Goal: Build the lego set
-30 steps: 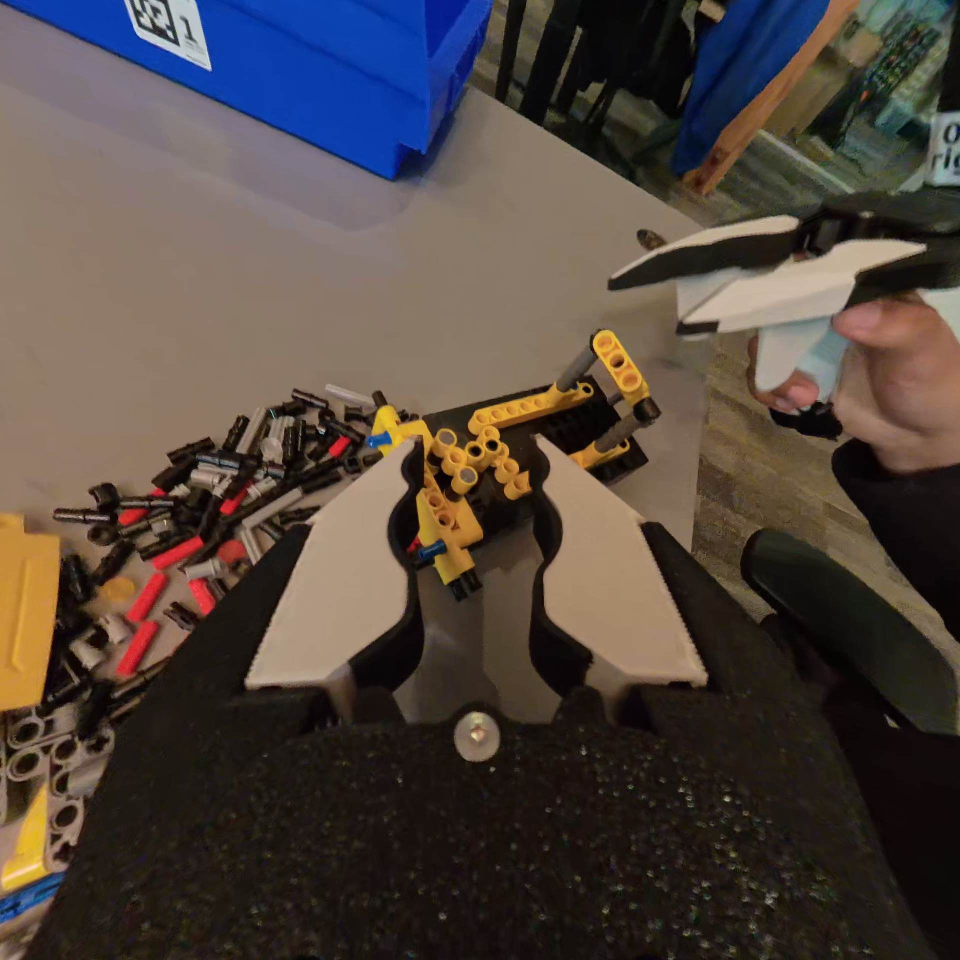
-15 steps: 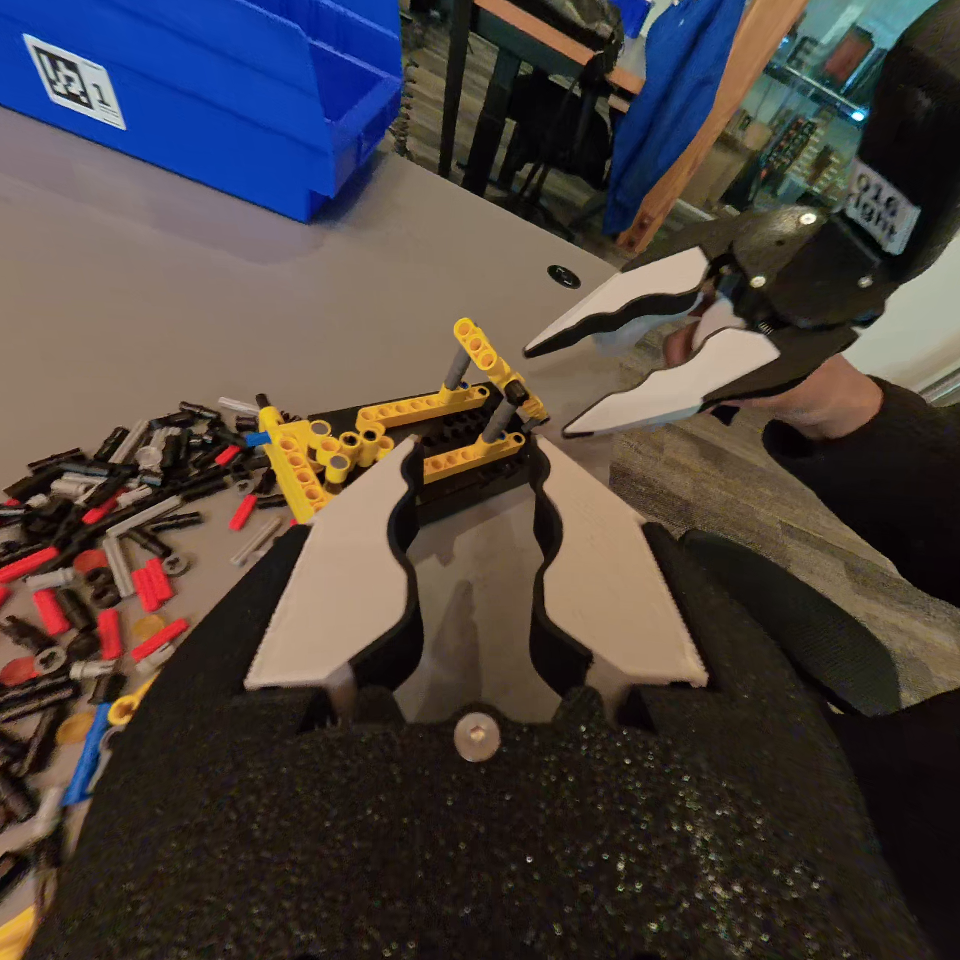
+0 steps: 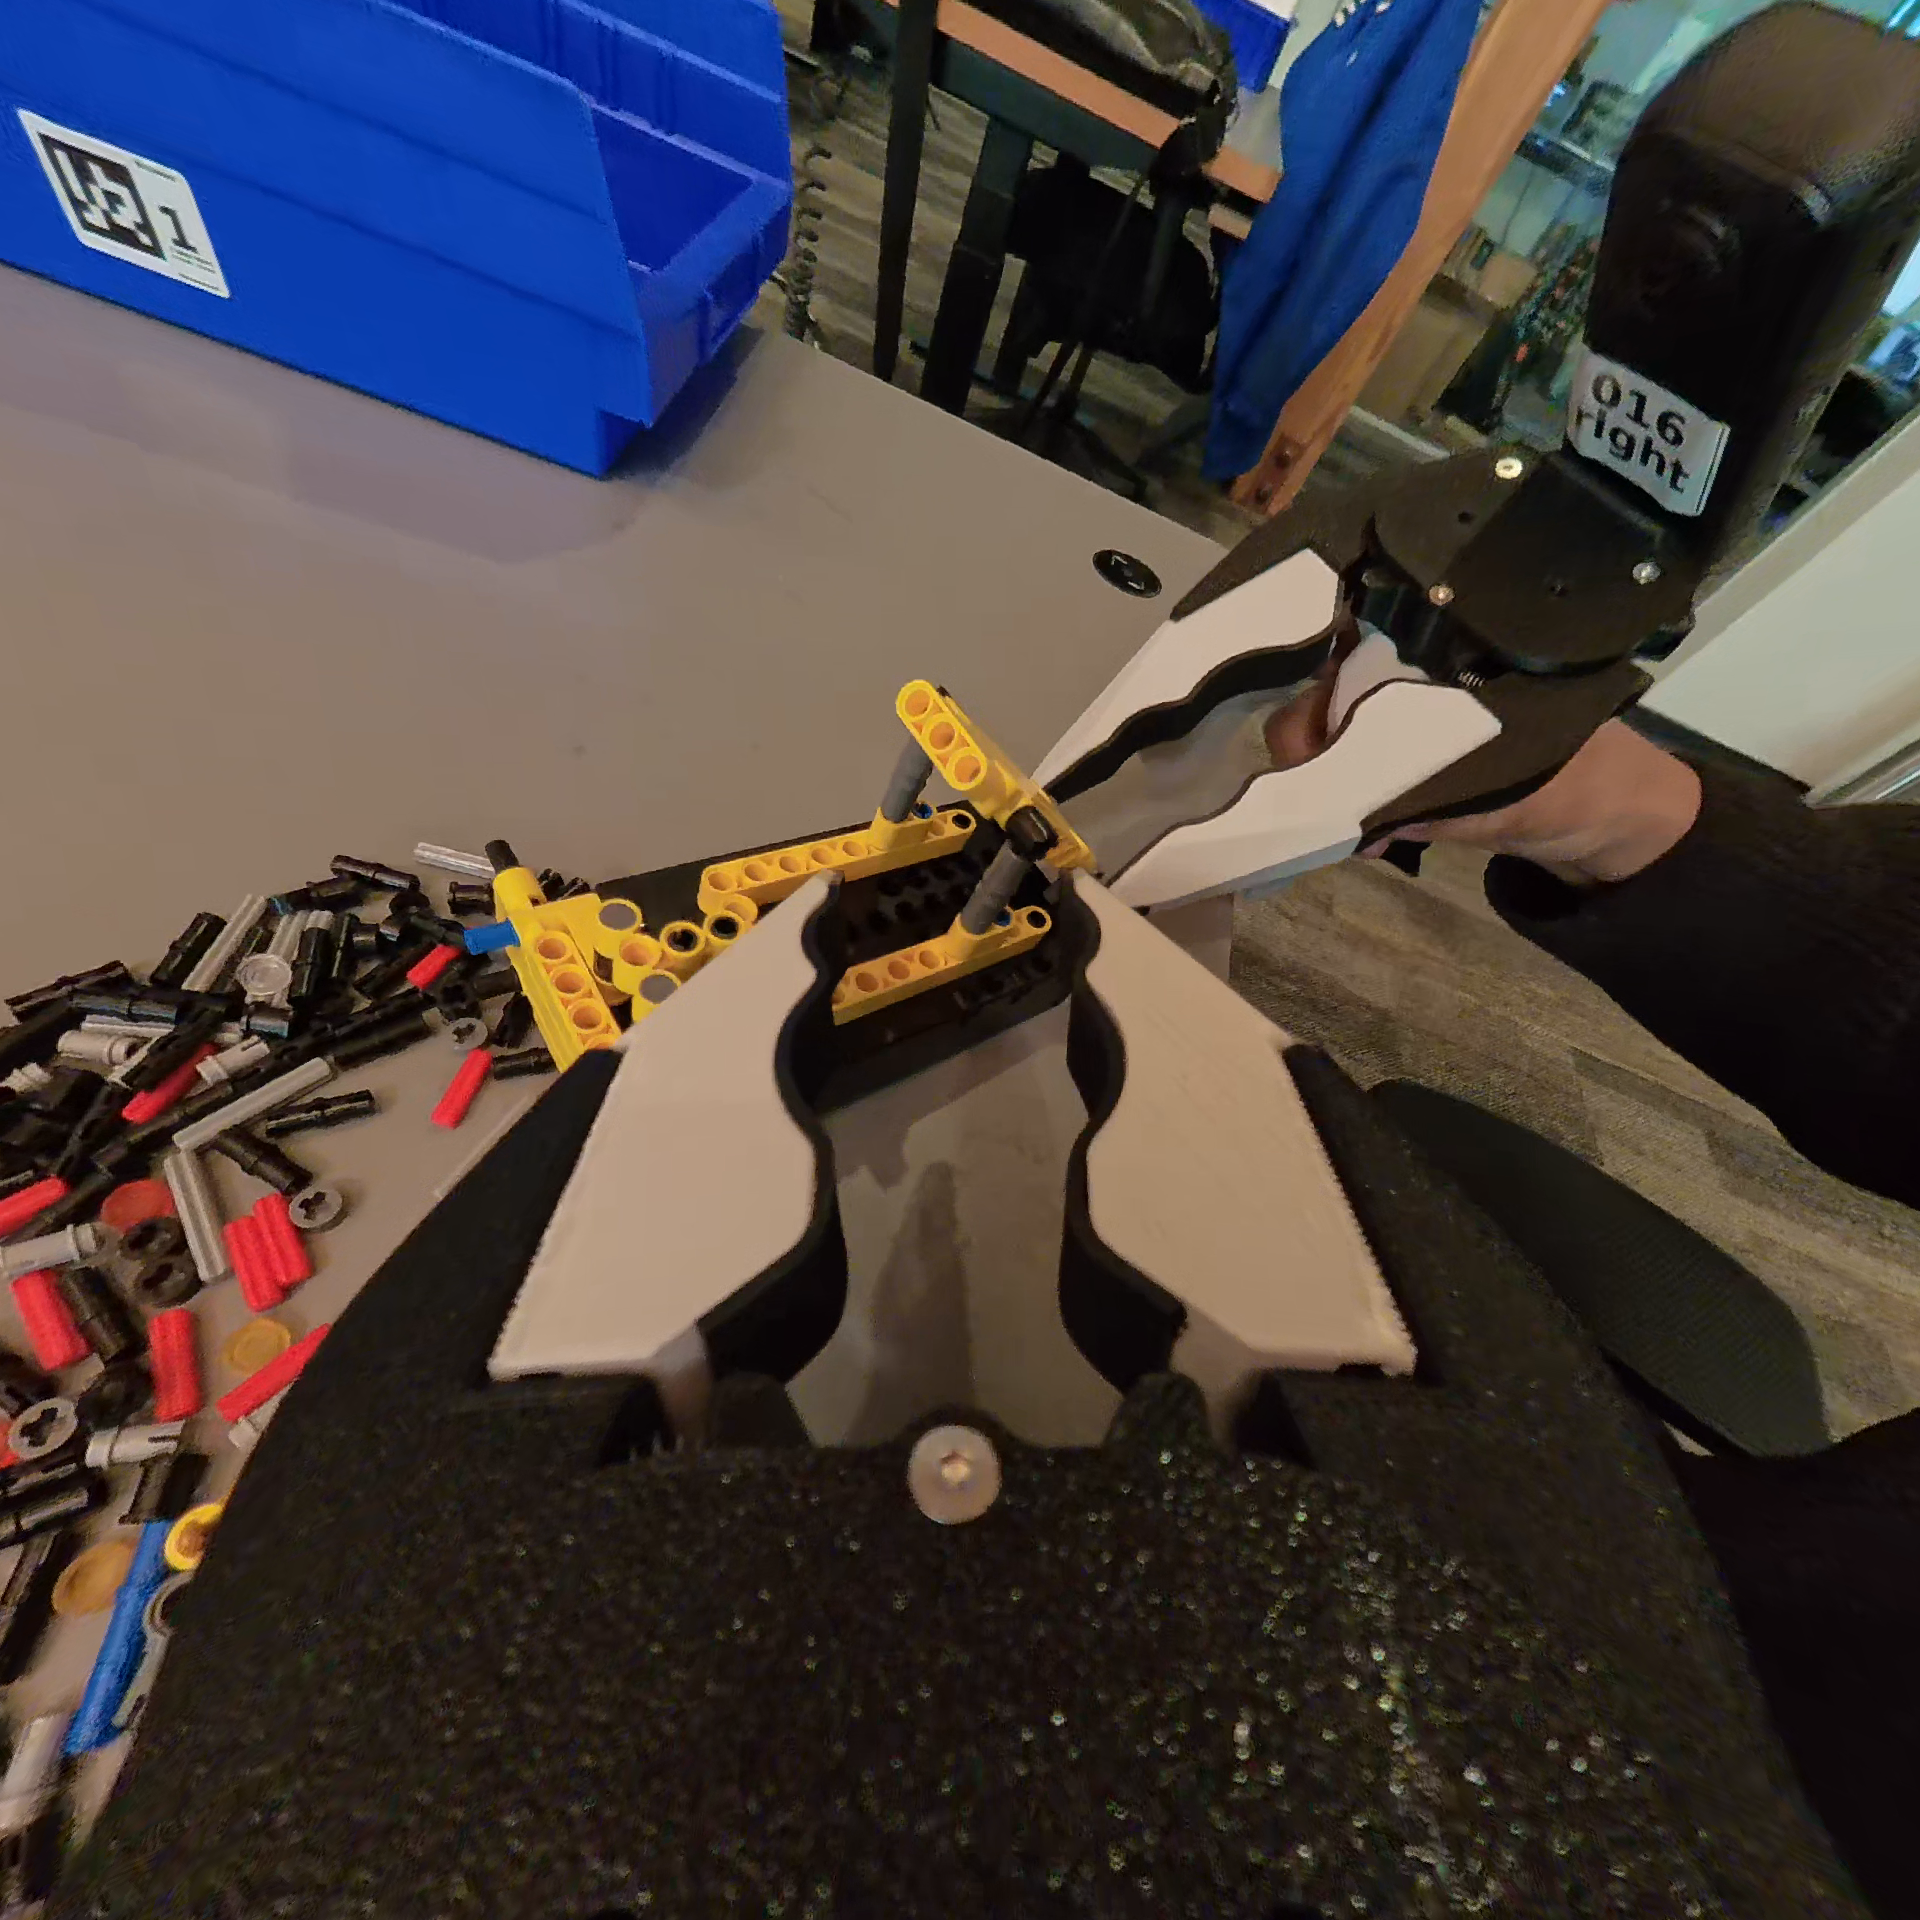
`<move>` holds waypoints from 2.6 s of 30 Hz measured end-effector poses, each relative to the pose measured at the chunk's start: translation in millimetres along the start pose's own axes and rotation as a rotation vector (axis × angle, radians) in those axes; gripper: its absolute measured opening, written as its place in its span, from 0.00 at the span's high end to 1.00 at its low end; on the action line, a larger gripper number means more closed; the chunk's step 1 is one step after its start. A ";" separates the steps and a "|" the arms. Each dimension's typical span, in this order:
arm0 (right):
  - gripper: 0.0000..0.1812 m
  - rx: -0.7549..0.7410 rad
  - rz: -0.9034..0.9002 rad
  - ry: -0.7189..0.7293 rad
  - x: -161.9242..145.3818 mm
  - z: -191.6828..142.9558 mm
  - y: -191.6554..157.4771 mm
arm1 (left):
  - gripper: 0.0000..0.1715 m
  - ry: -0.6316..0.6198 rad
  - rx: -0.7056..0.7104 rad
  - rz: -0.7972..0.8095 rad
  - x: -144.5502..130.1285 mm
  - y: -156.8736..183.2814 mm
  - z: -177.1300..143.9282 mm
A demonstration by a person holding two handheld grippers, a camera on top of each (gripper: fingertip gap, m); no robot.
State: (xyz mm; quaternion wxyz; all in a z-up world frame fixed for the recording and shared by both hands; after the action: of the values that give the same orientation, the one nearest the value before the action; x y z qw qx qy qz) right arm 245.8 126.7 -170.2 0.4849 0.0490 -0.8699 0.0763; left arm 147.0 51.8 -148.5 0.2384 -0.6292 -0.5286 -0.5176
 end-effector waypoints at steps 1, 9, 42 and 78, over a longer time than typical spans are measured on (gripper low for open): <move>0.83 0.000 -0.002 0.006 0.4 0.7 -0.7 | 0.77 0.003 -0.010 -0.015 0.7 -0.4 0.6; 0.86 -0.026 -0.048 0.018 3.8 1.3 -1.9 | 0.77 0.154 -0.159 -0.293 19.3 -12.7 -7.3; 0.86 -0.043 -0.032 0.087 1.6 -4.3 -3.1 | 0.82 0.150 -0.180 -0.381 17.1 -18.5 3.5; 0.86 0.008 0.119 0.335 6.7 -20.6 4.2 | 0.83 0.177 -0.151 -0.359 12.3 -22.4 5.0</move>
State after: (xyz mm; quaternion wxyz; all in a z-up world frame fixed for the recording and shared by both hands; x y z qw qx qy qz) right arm 258.8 134.5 -154.2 0.6176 -0.0140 -0.7779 0.1153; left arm 127.4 68.5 -144.7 0.1399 -0.4930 -0.5688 -0.6433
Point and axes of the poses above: each gripper's, where its closed fingertips meet, z out along the fingers, x out of its top, y = z × x across the jaws, the point moved 5 cm from there along -z, back along the fingers, and after that the axes turned 4 degrees about z, right-handed, at the moved point
